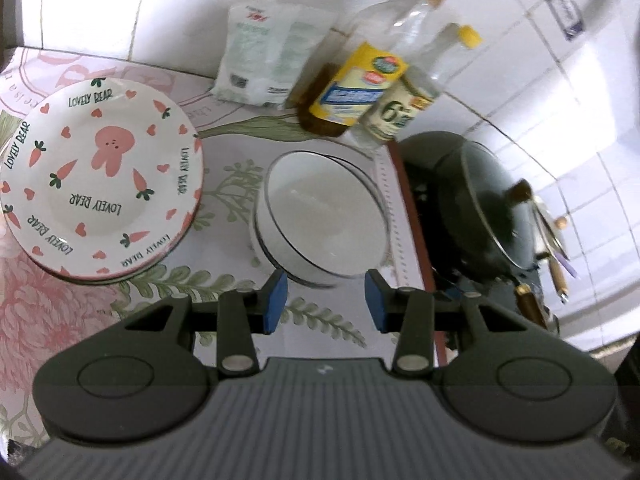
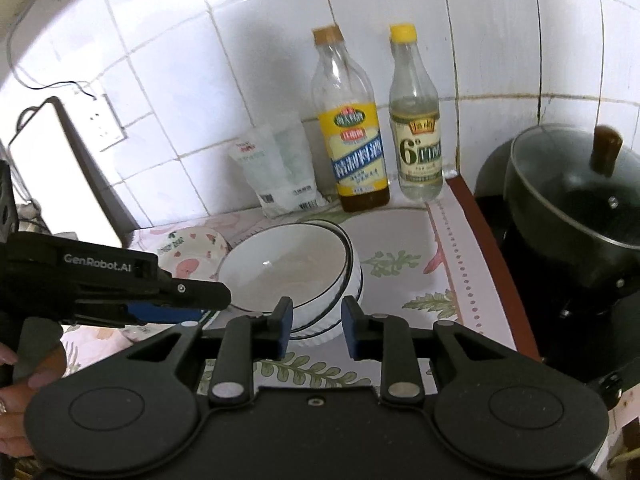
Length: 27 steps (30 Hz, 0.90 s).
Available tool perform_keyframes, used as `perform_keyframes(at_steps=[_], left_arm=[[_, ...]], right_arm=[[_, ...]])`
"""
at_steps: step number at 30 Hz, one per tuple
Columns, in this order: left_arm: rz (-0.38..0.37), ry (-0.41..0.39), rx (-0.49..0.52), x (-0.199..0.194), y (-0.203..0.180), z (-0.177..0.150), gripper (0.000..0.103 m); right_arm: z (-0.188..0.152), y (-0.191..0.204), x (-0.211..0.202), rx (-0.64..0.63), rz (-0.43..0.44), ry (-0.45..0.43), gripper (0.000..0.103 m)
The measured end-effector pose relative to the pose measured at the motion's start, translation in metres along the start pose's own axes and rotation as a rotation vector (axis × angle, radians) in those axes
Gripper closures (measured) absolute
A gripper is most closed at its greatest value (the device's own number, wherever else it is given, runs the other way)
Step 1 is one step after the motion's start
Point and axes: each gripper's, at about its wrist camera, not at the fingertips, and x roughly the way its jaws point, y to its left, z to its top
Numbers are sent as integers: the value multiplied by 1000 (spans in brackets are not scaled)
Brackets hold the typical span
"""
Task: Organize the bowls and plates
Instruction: 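Back both grippers away from the three nested bowls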
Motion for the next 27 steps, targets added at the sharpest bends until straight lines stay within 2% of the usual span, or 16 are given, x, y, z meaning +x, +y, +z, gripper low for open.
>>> perform_keyframes(at_steps=[8, 16, 20, 24, 27], left_arm=[[-35, -14, 101, -25, -15, -27, 62], [-68, -22, 160, -39, -16, -52, 61], [-55, -58, 224, -42, -18, -64, 58], [-43, -89, 277, -35, -18, -75, 56], [-29, -124, 314, -27, -19, -84, 53]], right_arm=[[-12, 14, -38, -105, 20, -61, 70], [-34, 23, -68, -195, 72, -122, 61], [-46, 22, -70, -212, 88, -139, 58], [-53, 19, -65, -256, 63, -140, 53], [-57, 13, -61, -283, 66, -155, 44]])
